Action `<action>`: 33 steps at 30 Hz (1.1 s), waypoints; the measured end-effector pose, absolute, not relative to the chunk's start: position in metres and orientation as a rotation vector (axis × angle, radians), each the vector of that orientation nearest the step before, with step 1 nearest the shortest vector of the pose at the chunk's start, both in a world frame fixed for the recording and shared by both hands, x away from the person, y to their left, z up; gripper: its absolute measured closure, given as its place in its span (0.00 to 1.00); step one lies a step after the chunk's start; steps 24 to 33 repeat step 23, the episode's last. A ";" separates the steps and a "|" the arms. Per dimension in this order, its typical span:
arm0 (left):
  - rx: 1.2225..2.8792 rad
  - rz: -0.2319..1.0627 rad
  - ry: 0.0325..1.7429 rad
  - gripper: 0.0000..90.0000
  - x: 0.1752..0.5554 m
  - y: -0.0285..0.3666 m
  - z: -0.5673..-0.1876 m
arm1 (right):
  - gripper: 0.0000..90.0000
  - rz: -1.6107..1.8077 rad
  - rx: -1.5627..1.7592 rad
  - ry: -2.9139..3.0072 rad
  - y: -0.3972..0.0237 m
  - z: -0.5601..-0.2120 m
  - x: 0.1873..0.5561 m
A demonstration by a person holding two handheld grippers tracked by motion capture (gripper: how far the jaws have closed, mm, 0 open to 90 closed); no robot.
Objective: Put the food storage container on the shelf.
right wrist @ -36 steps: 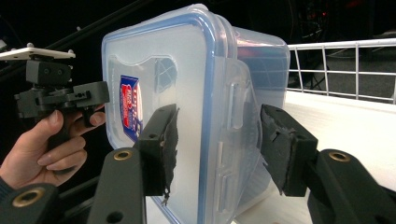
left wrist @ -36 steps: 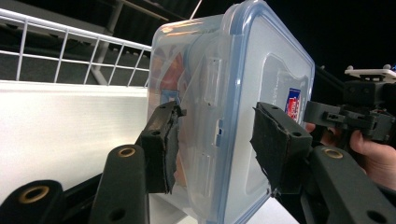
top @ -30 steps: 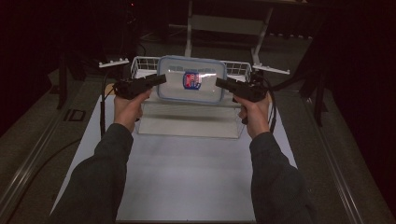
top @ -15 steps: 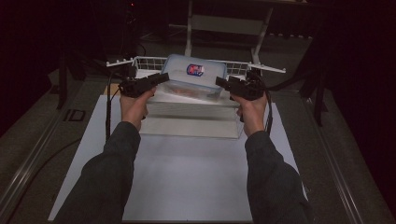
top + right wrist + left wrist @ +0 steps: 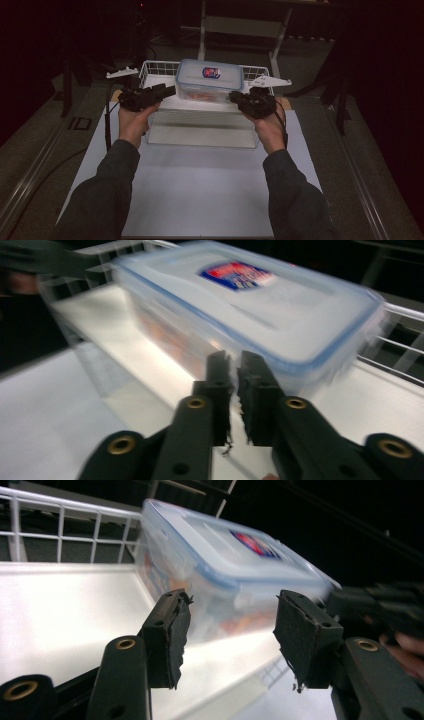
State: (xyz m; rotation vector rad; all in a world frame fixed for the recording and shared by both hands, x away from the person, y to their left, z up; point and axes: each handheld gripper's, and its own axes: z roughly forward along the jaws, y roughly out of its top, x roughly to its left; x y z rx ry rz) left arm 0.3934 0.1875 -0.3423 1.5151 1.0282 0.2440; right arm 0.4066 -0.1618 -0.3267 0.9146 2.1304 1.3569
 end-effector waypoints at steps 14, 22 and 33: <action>1.764 0.599 0.970 0.38 0.268 0.232 -0.394 | 0.20 1.240 0.915 2.185 -0.213 -0.395 0.306; 1.707 0.666 1.037 0.36 0.233 0.250 -0.434 | 0.17 1.327 1.084 2.111 -0.266 -0.437 0.277; 1.707 0.666 1.037 0.36 0.233 0.250 -0.434 | 0.17 1.339 1.093 2.096 -0.268 -0.438 0.277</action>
